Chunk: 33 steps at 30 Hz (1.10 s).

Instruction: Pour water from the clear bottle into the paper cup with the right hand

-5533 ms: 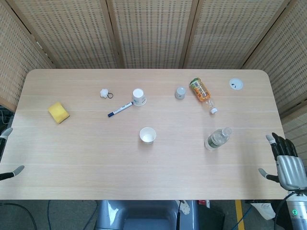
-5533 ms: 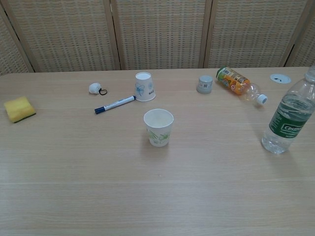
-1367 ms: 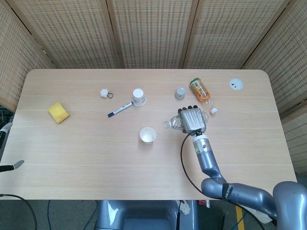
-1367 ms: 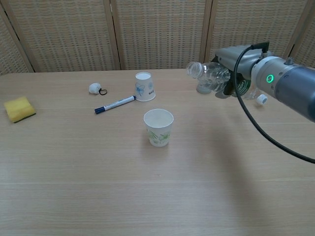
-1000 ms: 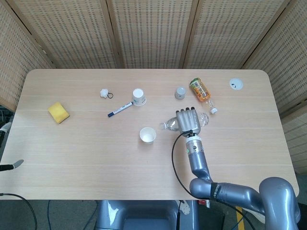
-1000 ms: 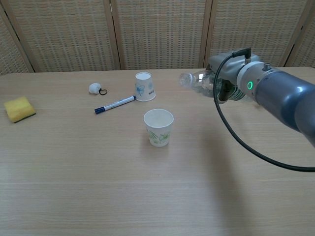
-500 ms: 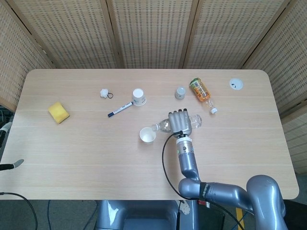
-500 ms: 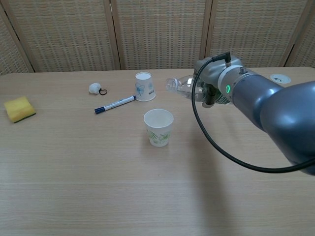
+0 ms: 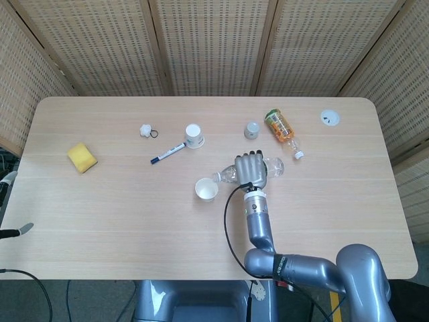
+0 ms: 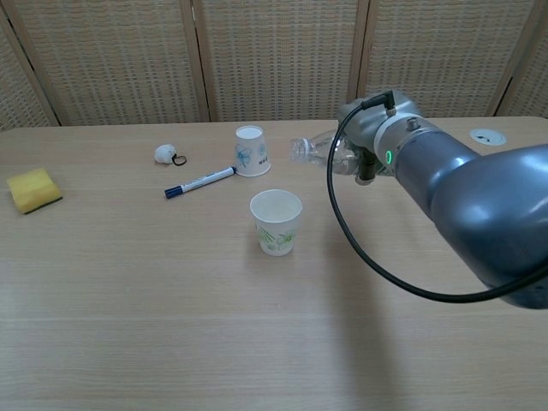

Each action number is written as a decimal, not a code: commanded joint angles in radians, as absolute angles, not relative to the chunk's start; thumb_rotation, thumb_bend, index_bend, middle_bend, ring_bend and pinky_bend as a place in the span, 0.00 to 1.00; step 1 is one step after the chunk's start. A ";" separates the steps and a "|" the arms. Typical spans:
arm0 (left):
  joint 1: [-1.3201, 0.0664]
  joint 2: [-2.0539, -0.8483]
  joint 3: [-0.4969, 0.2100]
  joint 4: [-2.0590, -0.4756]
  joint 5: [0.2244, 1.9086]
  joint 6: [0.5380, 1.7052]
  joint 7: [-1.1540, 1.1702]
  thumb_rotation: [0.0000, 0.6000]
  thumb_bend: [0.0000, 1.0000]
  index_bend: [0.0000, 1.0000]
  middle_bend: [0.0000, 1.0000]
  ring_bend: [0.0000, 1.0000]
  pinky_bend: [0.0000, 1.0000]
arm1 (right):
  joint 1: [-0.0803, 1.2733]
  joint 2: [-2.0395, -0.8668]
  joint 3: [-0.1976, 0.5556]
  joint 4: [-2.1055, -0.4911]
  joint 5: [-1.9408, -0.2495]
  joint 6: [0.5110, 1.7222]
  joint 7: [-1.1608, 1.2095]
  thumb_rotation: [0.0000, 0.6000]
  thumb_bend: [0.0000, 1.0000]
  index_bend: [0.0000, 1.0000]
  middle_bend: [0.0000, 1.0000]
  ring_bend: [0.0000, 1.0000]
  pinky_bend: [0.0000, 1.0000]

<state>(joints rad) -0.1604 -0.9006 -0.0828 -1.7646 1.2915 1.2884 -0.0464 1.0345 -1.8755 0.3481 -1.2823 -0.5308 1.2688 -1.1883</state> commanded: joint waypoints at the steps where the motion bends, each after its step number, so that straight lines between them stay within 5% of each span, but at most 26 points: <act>1: -0.162 -0.900 -0.083 -1.766 1.291 1.286 -0.046 1.00 0.07 0.00 0.00 0.00 0.00 | 1.037 -1.881 0.339 -1.270 -0.541 1.277 -1.198 1.00 0.64 0.55 0.59 0.51 0.74; 33: -0.165 -0.895 -0.082 -1.769 1.281 1.277 -0.051 1.00 0.07 0.00 0.00 0.00 0.00 | 1.024 -1.900 0.321 -1.217 -0.593 1.288 -1.238 1.00 0.63 0.55 0.59 0.51 0.74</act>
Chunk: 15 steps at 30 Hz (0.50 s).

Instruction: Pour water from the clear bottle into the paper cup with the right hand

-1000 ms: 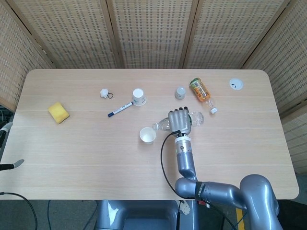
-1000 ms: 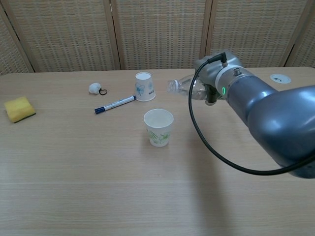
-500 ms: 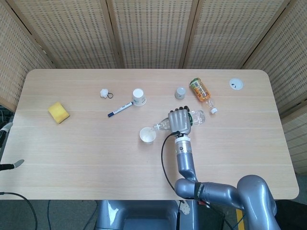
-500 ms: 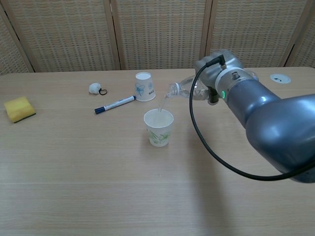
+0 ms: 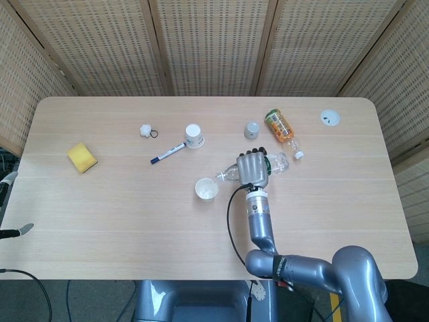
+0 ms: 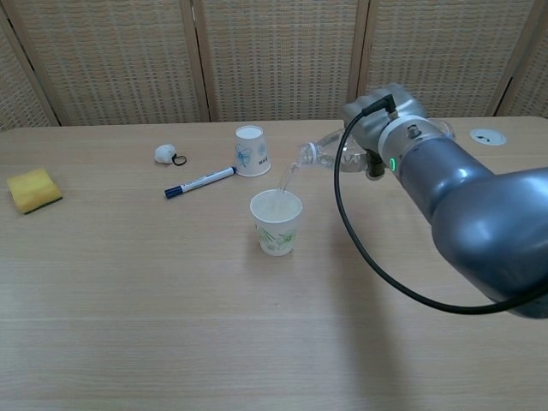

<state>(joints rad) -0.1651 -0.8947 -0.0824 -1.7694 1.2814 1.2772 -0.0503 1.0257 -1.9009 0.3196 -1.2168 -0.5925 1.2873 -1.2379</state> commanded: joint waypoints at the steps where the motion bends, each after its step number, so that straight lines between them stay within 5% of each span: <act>1: -0.165 -0.895 -0.082 -1.769 1.281 1.277 -0.051 1.00 0.07 0.00 0.00 0.00 0.00 | 1.023 -1.900 0.320 -1.216 -0.595 1.288 -1.238 1.00 0.63 0.55 0.59 0.51 0.74; 15: -0.163 -0.893 -0.081 -1.775 1.282 1.281 -0.048 1.00 0.07 0.00 0.00 0.00 0.00 | 1.003 -1.905 0.362 -1.231 -0.603 1.273 -1.158 1.00 0.64 0.55 0.59 0.51 0.74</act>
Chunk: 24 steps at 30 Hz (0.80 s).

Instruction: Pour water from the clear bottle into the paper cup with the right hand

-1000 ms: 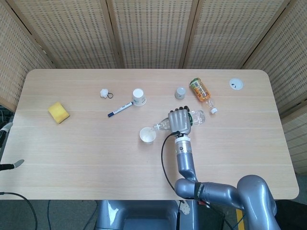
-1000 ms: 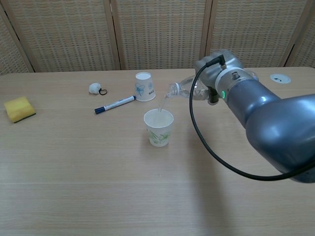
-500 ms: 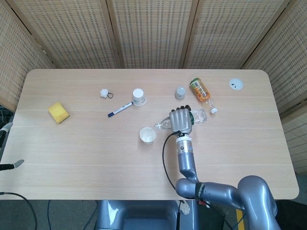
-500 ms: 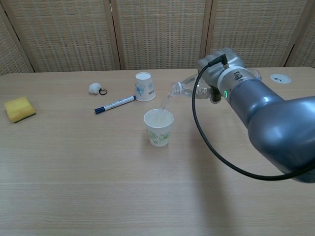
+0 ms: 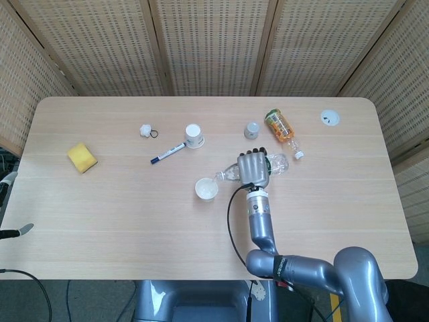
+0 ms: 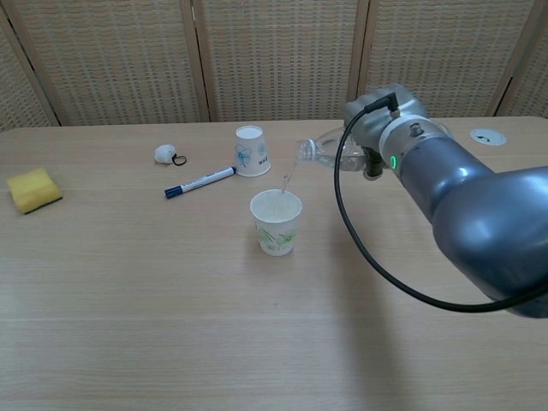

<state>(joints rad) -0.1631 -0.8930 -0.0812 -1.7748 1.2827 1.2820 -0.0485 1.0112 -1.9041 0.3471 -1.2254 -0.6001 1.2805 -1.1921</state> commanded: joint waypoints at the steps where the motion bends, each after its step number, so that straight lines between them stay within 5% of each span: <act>1: -0.163 -0.893 -0.081 -1.774 1.282 1.281 -0.049 1.00 0.07 0.00 0.00 0.00 0.00 | 1.000 -1.905 0.364 -1.232 -0.608 1.271 -1.144 1.00 0.64 0.55 0.59 0.51 0.74; 16: -0.164 -0.892 -0.080 -1.774 1.286 1.281 -0.052 1.00 0.07 0.00 0.00 0.00 0.00 | 0.895 -1.878 0.453 -1.317 -0.676 1.214 -0.728 1.00 0.63 0.55 0.59 0.51 0.74; 24: -0.162 -0.891 -0.076 -1.779 1.296 1.286 -0.050 1.00 0.07 0.00 0.00 0.00 0.00 | 0.813 -1.843 0.461 -1.338 -0.728 1.087 -0.422 1.00 0.63 0.55 0.59 0.51 0.73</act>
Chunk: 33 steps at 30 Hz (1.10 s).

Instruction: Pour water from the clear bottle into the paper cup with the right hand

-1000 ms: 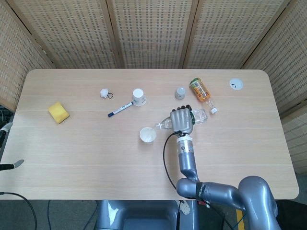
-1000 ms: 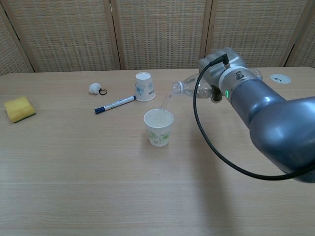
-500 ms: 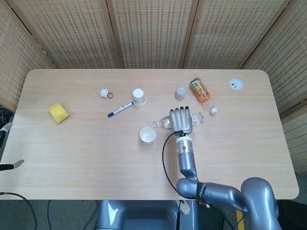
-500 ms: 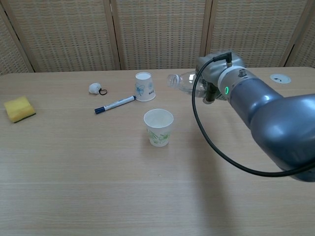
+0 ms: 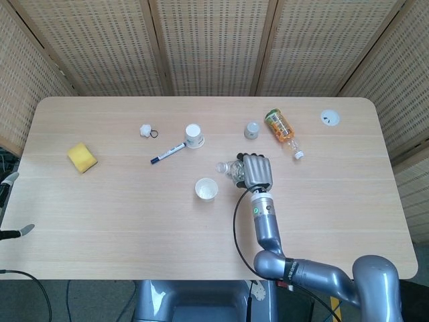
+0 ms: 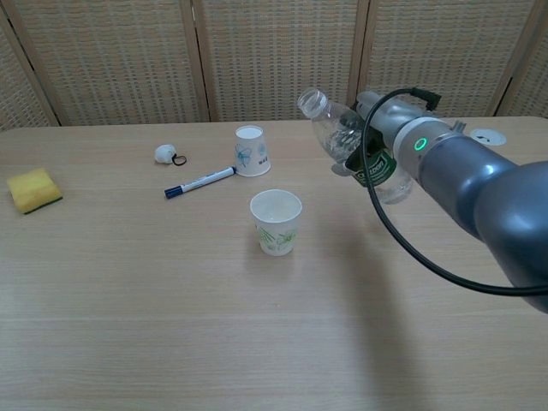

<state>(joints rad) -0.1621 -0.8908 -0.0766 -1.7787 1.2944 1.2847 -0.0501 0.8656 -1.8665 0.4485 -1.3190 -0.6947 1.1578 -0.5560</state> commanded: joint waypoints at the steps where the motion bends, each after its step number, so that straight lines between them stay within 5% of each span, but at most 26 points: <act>1: -0.161 -0.891 -0.076 -1.779 1.297 1.287 -0.050 1.00 0.07 0.00 0.00 0.00 0.00 | 0.804 -1.840 0.462 -1.337 -0.729 1.073 -0.394 1.00 0.63 0.55 0.59 0.51 0.71; 11: -0.163 -0.890 -0.076 -1.777 1.294 1.281 -0.056 1.00 0.07 0.00 0.00 0.00 0.00 | 0.730 -1.821 0.480 -1.306 -0.772 0.933 -0.078 1.00 0.63 0.55 0.59 0.51 0.60; 33: -0.163 -0.881 -0.072 -1.785 1.302 1.275 -0.074 1.00 0.07 0.00 0.00 0.00 0.00 | 0.679 -1.890 0.439 -1.109 -1.025 0.937 0.322 1.00 0.63 0.55 0.55 0.48 0.38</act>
